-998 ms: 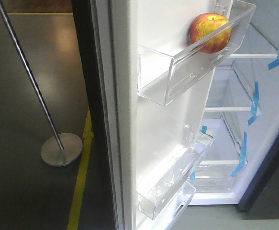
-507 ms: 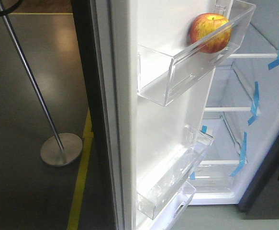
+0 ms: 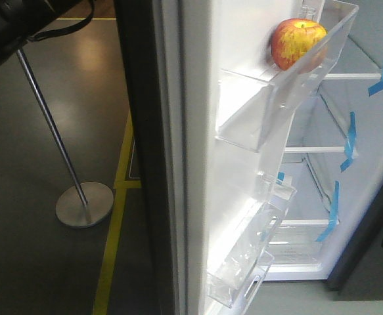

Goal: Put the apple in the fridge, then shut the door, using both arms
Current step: 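Push the refrigerator door shut with the left gripper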

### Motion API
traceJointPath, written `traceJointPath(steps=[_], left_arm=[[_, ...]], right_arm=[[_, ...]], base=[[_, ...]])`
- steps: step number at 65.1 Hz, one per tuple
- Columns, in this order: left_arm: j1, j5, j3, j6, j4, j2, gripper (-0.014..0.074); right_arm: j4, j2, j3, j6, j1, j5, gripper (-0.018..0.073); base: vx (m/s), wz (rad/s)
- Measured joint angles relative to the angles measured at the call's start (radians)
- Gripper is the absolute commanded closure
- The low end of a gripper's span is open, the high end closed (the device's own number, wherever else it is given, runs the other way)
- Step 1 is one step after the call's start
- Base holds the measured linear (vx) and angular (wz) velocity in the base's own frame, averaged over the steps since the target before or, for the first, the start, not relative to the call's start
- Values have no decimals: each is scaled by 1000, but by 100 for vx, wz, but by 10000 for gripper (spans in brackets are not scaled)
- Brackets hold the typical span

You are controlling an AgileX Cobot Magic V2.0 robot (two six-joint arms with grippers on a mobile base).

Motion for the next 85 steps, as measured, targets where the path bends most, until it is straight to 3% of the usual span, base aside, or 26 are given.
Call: traceJointPath(steps=[14,25,30,46,54,67,71,76,85], left_arm=[[-140,-23,0,-4,76,-1,164],[-277,-102,0,-3,239,-1,164],[-307,-132,0,-1,293,-2,164],[-267,-124,0,-1,394,-7,174],[-232,-92,0,-1,470,-36,199],[-180,-8,0,-1,648,-105,242],[-169,15,0,-1,702,-127,255],[-158,40,0,-1,758,-154,272],[-152,89,0,-10,823,-201,289]], right_arm=[[0,0,0,0,0,-1,562],[0,0,0,0,0,-2,562],[0,0,0,0,0,-7,562],[-42,1,0,-3,0,-161,498],[-104,34,-2,-3,0,-267,363],[-184,186,-52,-3,0,-448,41],[-208,254,-77,-3,0,-520,-21],[-220,350,-118,-3,0,-595,-56],[-223,528,-215,-3,0,-688,-41]], base=[[0,0],[0,0],[0,0],[0,0],[0,0],[0,0],[0,0],[0,0],[0,0]])
